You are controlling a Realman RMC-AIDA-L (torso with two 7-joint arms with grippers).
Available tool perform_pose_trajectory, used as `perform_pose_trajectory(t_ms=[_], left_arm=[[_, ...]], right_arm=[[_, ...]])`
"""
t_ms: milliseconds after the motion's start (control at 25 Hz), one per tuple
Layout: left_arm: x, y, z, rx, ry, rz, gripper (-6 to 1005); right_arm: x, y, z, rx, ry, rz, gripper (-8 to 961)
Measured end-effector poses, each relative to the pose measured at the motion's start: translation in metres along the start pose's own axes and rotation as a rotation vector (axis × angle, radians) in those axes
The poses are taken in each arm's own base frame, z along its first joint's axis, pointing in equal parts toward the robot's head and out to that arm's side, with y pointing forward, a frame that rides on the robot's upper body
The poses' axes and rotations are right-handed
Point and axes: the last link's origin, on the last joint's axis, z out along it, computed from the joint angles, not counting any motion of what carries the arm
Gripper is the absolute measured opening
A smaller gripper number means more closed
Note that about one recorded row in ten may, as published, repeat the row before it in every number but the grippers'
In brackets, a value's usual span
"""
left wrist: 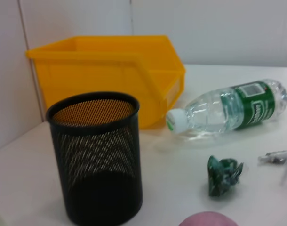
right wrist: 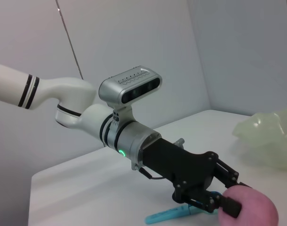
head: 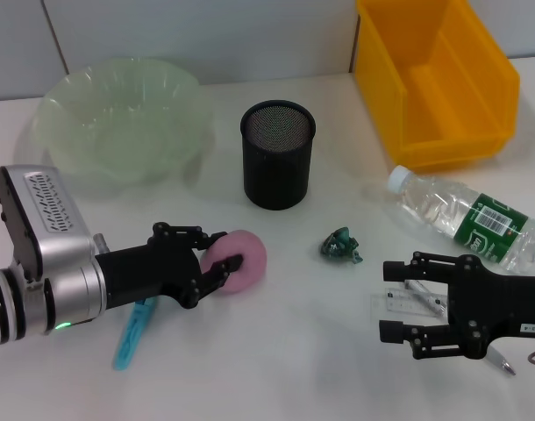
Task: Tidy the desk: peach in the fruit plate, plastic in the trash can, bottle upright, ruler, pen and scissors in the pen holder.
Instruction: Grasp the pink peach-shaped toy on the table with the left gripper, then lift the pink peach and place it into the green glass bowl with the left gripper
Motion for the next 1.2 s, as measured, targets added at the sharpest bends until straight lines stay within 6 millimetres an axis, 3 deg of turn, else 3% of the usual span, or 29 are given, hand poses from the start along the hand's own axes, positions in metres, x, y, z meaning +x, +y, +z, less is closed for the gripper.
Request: perform_pose_trajectory(t_ms=[280, 440, 560, 600, 640, 800, 1000, 1200], left_arm=[[0.009, -0.002, -0.002, -0.008, 0.037, 0.009, 349], [0.021, -0.011, -0.006, 0.028, 0.083, 0.024, 284], [0.034, -0.027, -0.013, 0.081, 0.129, 0.038, 255], [0.046, -0.042, -0.020, 0.138, 0.170, 0.045, 246], [0.046, -0.042, -0.020, 0.138, 0.170, 0.045, 238], [0.066, -0.075, -0.036, 0.269, 0.237, 0.060, 207], [0.075, -0.099, -0.046, 0.389, 0.247, 0.102, 208], [0.073, -0.121, -0.034, 0.501, 0.152, 0.123, 209]], right_arm=[[0.000, 0.000, 0.000, 0.000, -0.001, 0.001, 799], [0.000, 0.001, 0.000, -0.001, -0.002, 0.002, 798], [0.000, 0.001, 0.000, -0.002, -0.002, 0.002, 797], [0.000, 0.001, 0.000, -0.003, -0.003, 0.002, 796], [0.000, 0.002, 0.000, -0.007, -0.005, 0.002, 796], [-0.002, 0.004, -0.001, -0.021, -0.018, 0.003, 794], [-0.003, 0.005, -0.002, -0.028, -0.017, 0.007, 792], [-0.003, 0.004, -0.002, -0.029, -0.013, 0.010, 790]])
